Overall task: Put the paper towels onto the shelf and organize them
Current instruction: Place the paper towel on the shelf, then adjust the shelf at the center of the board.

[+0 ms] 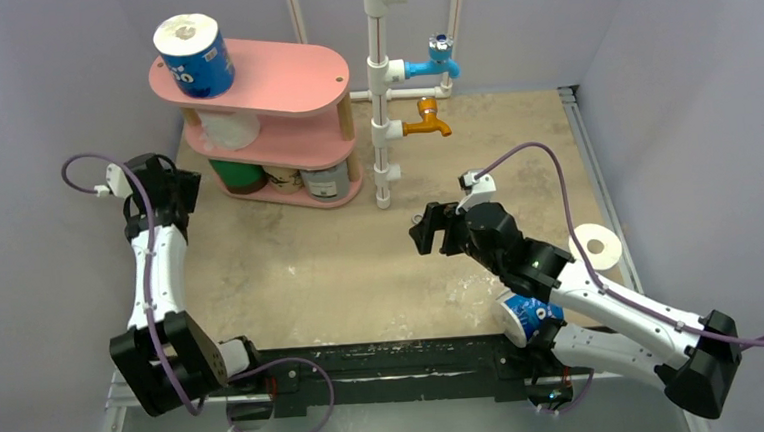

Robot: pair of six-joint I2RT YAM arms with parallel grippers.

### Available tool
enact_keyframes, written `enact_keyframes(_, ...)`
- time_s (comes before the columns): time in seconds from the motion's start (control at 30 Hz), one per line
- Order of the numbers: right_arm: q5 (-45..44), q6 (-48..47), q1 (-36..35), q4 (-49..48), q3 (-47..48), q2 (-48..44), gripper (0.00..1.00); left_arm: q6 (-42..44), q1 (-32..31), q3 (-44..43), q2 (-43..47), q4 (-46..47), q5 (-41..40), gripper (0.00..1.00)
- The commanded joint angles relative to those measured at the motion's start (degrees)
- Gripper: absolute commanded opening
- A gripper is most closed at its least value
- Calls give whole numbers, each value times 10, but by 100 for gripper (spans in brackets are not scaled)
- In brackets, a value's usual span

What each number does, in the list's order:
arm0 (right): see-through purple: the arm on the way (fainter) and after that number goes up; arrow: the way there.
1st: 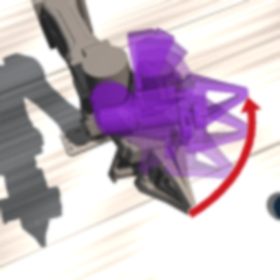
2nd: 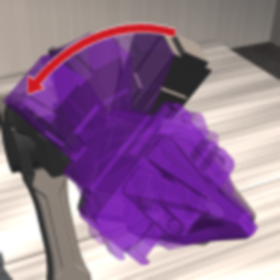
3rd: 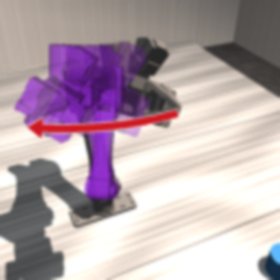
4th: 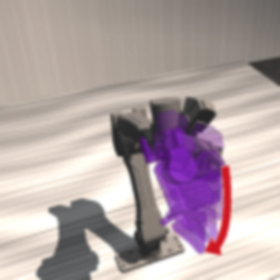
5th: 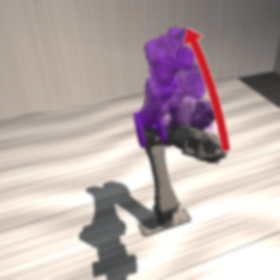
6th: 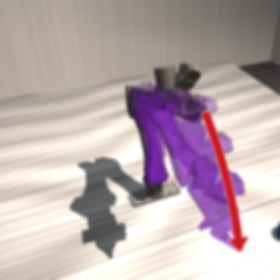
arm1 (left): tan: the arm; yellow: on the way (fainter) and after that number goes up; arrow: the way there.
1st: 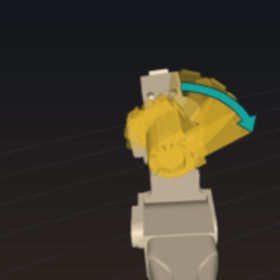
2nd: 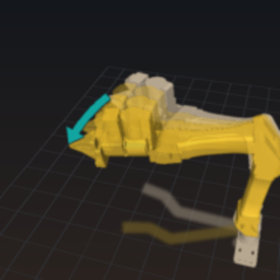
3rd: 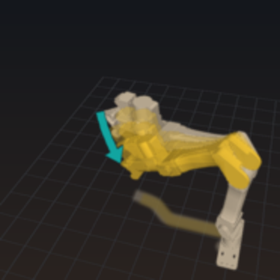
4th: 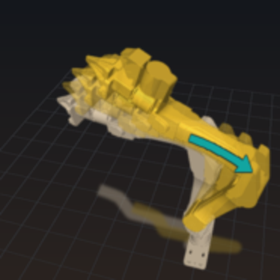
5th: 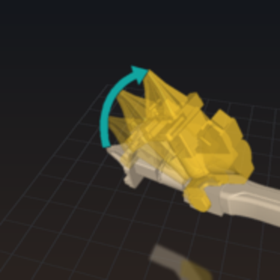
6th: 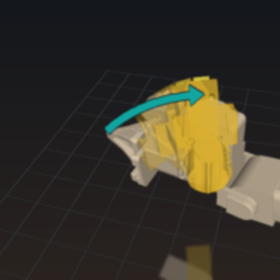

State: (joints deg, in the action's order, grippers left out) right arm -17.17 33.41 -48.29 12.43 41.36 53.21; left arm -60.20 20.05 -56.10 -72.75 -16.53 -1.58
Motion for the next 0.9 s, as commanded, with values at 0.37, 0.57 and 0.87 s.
enact_keyframes(0.37,9,2,2,-10,5,-27,89,-102,70,-4,118,52,143,62)
enact_keyframes(0.57,5,1,2,-7,5,-30,89,-139,73,-33,126,102,143,93)
enact_keyframes(0.87,7,-2,2,-9,10,-22,89,-194,96,-42,117,147,140,93)
